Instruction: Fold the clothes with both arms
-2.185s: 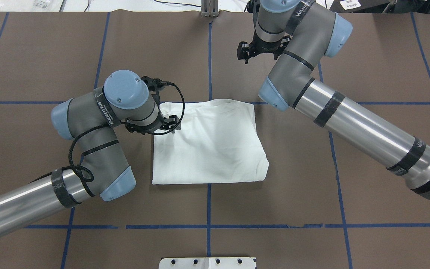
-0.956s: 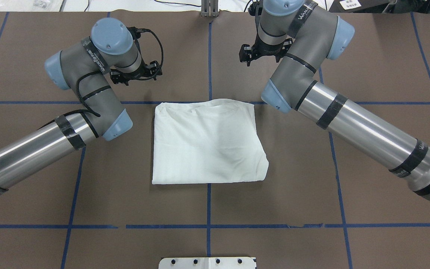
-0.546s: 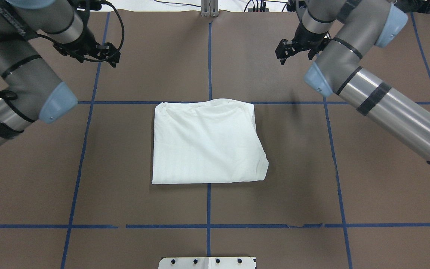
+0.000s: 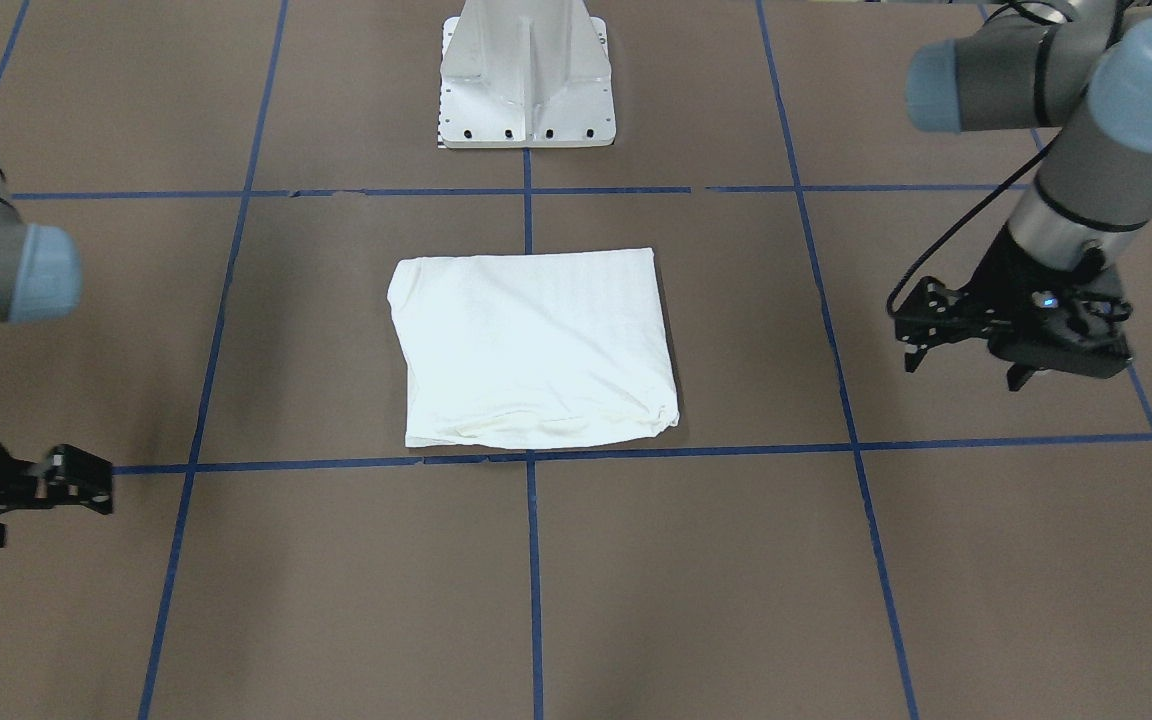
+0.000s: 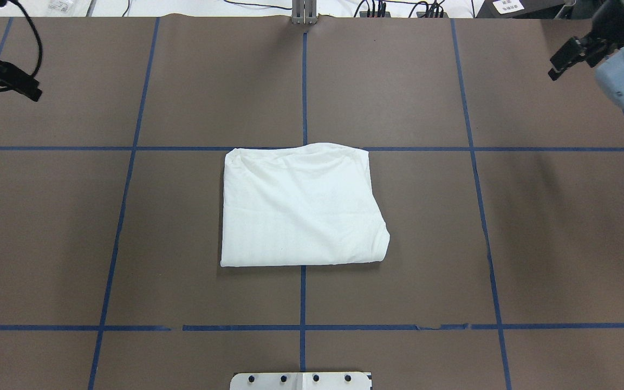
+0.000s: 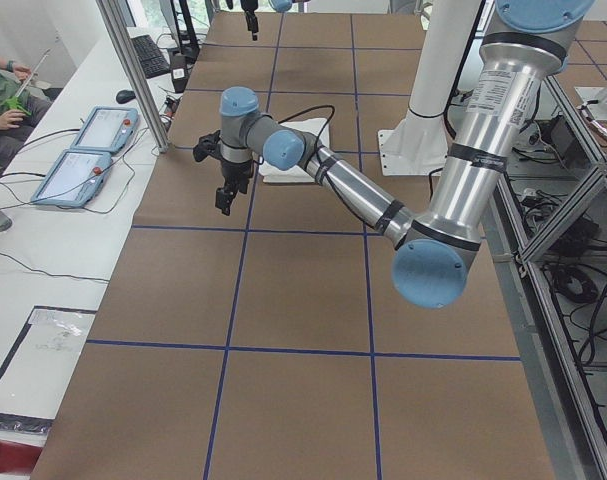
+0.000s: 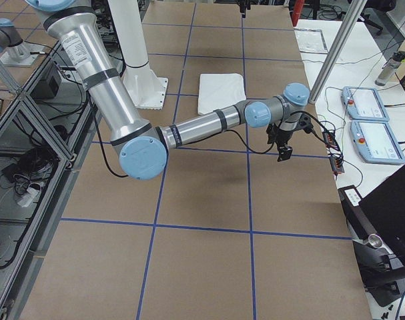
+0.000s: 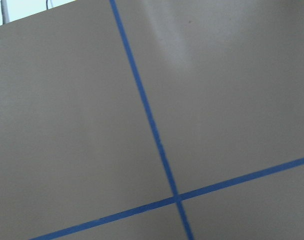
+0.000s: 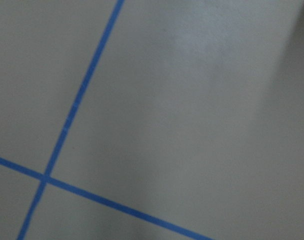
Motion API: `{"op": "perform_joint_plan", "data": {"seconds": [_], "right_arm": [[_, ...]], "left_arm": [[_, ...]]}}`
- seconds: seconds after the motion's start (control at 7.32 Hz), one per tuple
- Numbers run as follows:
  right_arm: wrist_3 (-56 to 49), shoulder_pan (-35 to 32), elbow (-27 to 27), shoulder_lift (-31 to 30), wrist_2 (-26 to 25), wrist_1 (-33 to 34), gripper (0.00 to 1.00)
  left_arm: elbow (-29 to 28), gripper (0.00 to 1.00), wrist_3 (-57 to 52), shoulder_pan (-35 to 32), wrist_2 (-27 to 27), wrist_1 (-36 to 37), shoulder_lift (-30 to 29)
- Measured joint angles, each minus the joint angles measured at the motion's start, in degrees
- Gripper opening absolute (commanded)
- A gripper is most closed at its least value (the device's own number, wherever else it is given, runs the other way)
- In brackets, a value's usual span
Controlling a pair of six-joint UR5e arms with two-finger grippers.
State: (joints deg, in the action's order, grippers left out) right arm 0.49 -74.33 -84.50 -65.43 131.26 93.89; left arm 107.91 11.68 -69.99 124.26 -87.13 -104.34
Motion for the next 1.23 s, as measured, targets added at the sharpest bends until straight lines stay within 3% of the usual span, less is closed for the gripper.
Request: {"op": "perform_joint_plan", "data": {"seconds": [0.41, 0.68, 1.23], "right_arm": [[-10.9, -10.4, -11.3, -16.8, 0.2, 6.9, 1.00], [-11.6, -13.9, -17.9, -27.3, 0.2, 7.0, 1.00], [-11.0, -14.6, -20.3, -31.8, 0.2, 6.9, 1.00]], "left_arm": [[1.5, 1.00, -9.9, -10.5, 5.0, -0.4, 13.1], [1.7, 1.00, -10.1, -12.5, 5.3, 0.2, 16.2], [2.3, 1.00, -9.9, -13.0, 3.9, 3.5, 18.9]]}}
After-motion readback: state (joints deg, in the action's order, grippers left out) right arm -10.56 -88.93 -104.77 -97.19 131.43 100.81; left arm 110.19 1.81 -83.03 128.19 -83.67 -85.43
